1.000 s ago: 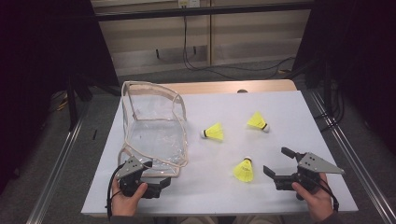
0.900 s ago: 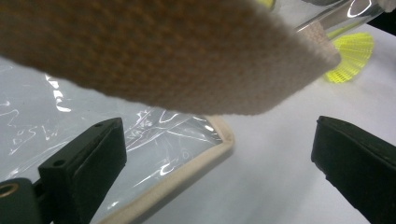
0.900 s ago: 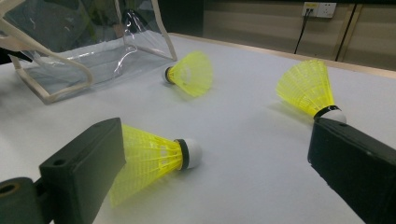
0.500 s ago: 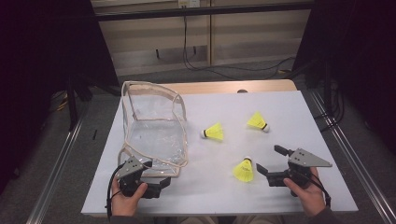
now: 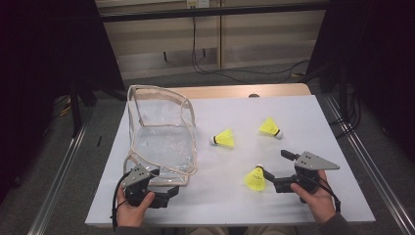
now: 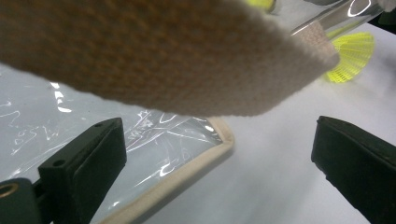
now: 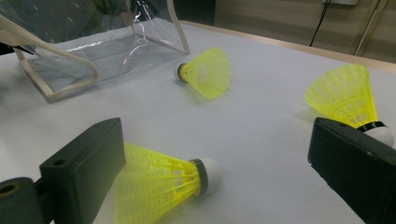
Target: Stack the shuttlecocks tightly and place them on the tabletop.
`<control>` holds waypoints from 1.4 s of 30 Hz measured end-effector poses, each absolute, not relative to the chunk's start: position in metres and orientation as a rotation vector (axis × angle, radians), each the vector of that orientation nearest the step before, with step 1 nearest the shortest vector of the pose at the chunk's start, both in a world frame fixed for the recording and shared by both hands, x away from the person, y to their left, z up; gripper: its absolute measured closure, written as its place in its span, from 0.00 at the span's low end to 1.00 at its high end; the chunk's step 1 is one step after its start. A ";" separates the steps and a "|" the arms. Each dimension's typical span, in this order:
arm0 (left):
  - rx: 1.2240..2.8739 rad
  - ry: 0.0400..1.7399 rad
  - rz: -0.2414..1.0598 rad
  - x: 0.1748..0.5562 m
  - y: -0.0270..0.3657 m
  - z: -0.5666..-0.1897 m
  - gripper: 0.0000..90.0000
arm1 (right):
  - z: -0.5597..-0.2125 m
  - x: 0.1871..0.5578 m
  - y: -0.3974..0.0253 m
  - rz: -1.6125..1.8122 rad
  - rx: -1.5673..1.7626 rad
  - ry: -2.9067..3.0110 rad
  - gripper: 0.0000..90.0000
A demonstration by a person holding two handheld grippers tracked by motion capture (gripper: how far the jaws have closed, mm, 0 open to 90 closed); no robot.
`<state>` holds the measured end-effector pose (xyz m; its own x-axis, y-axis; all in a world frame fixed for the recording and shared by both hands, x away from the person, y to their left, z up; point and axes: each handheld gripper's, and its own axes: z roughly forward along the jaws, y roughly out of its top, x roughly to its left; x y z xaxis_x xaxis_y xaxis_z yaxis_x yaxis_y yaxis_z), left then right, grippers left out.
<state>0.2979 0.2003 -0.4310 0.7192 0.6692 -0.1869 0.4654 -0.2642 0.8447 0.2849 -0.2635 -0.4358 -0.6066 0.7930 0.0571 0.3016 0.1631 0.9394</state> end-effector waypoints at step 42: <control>1.906 0.872 0.264 0.297 0.199 -0.430 0.03 | -0.447 0.286 -0.240 1.341 0.955 2.282 0.35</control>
<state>0.2971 0.1991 -0.4302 0.7180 0.6715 -0.1831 0.4575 -0.2571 0.8512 0.2861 -0.2398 -0.4468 -0.7228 0.6889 0.0542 0.3825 0.3335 0.8617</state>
